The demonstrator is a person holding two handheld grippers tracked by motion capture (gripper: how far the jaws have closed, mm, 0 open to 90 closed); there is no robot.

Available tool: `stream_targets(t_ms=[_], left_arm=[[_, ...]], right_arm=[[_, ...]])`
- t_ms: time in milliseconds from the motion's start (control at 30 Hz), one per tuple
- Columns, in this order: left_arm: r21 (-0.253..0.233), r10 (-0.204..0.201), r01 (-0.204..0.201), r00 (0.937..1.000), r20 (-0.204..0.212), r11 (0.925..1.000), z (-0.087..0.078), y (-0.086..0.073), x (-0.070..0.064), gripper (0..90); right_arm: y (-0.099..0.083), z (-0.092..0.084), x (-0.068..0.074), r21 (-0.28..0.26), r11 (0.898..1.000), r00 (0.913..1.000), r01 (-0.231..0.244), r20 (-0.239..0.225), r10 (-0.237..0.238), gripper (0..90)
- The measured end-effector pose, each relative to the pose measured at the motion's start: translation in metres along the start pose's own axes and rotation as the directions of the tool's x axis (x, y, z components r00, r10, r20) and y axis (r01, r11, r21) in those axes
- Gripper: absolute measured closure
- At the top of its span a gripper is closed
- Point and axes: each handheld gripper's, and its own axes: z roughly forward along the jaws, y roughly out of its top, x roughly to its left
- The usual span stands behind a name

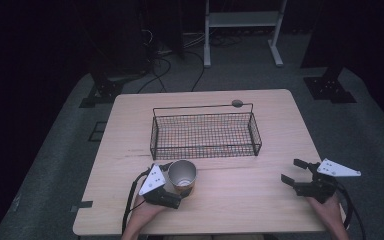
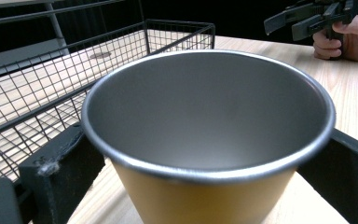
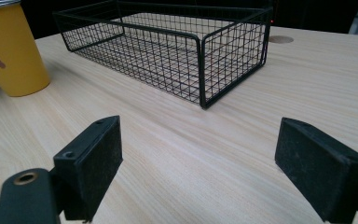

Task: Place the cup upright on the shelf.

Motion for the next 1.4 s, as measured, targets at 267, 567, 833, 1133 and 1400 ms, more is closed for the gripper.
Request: stream_targets(t_ms=[267,567,833,1133,1400], left_arm=[[-0.003,0.025,-0.025,0.9996,0.012,0.9997,0.005,0.003,-0.001,7.1],[0.004,0.031,-0.032,0.9993,0.021,0.9995,0.006,0.005,0.0,12.4],[-0.015,0.015,-0.015,0.9994,0.033,0.9998,0.005,0.01,0.004,12.5],[-0.059,0.03,-0.028,0.9992,0.028,0.9979,0.008,0.035,0.014,12.5],[-0.056,0.047,-0.045,0.9982,0.038,0.9974,0.016,0.047,0.018,12.5]], right_arm=[[0.0,0.0,0.0,-0.003,1.0,1.0,-0.003,-0.002,0.003,13.8],[0.0,-0.001,-0.001,-0.006,1.0,1.0,-0.005,-0.002,0.005,13.8],[0.0,-0.001,-0.001,-0.007,1.0,1.0,-0.007,0.0,0.007,13.8],[0.0,-0.001,0.0,-0.005,1.0,1.0,-0.003,-0.001,0.003,13.8],[0.0,-0.001,-0.001,-0.006,1.0,1.0,-0.003,-0.001,0.003,13.8]])
